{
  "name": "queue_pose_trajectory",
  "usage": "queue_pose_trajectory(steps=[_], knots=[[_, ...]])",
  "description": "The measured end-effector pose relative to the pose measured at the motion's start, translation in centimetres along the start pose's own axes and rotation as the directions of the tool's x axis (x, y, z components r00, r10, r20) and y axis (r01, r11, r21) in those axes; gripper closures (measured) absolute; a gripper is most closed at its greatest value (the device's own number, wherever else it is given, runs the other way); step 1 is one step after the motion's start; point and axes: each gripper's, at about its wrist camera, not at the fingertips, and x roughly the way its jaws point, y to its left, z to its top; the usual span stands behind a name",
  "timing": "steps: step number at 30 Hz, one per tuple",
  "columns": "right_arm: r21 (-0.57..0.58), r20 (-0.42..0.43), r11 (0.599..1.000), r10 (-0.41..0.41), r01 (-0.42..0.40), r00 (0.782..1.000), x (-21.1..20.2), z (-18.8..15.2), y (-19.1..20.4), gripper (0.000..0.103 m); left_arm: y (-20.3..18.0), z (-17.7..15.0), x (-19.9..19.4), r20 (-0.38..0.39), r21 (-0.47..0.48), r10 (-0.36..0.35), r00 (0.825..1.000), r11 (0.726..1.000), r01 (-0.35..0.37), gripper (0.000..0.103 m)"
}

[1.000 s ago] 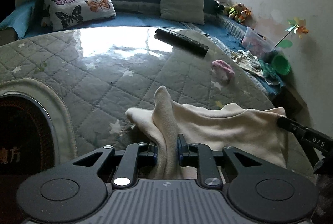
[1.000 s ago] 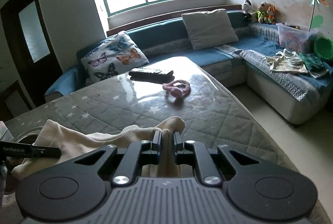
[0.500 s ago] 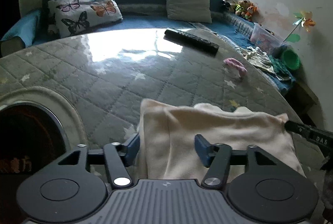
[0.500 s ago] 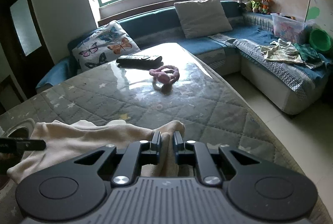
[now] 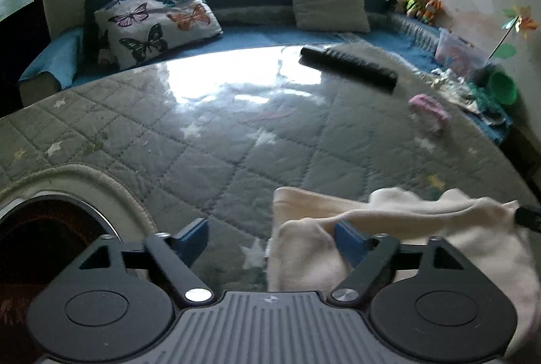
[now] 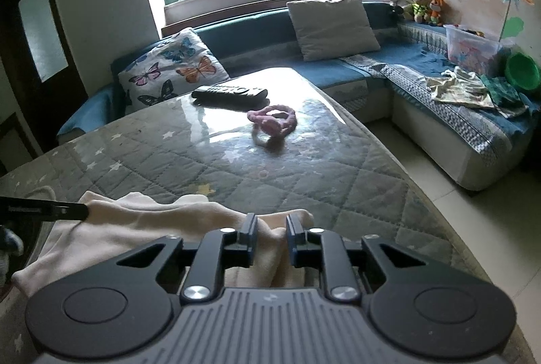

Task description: Fold clothes

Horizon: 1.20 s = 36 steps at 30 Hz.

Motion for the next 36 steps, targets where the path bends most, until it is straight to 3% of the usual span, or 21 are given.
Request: queue_pose_trajectory(steps=[6,13,22,36], knots=[[-0.036,0.005,0.998,0.042,-0.042,0.999,0.1,0.7,1.7,0.079,-0.3,-0.4,-0.5,0.038,0.037,-0.005,0.999,0.999,0.004,0.000],[-0.098,-0.043,0.992,0.077,-0.080,0.996,2.3,0.7,4.6,0.079,-0.7,0.4,-0.3,0.058,0.057,-0.023,0.998,0.998,0.019,0.000],[-0.145,-0.051,0.988,0.040,-0.047,0.998,3.7,0.7,5.8,0.074,-1.4,0.8,1.0,0.017,0.107,-0.009,1.000,0.994,0.007,0.000],[-0.175,-0.058,0.980,0.090,-0.099,0.994,-1.4,-2.8,6.8,0.044,-1.2,-1.9,-2.3,0.041,0.116,0.011,0.999,0.993,-0.016,0.000]])
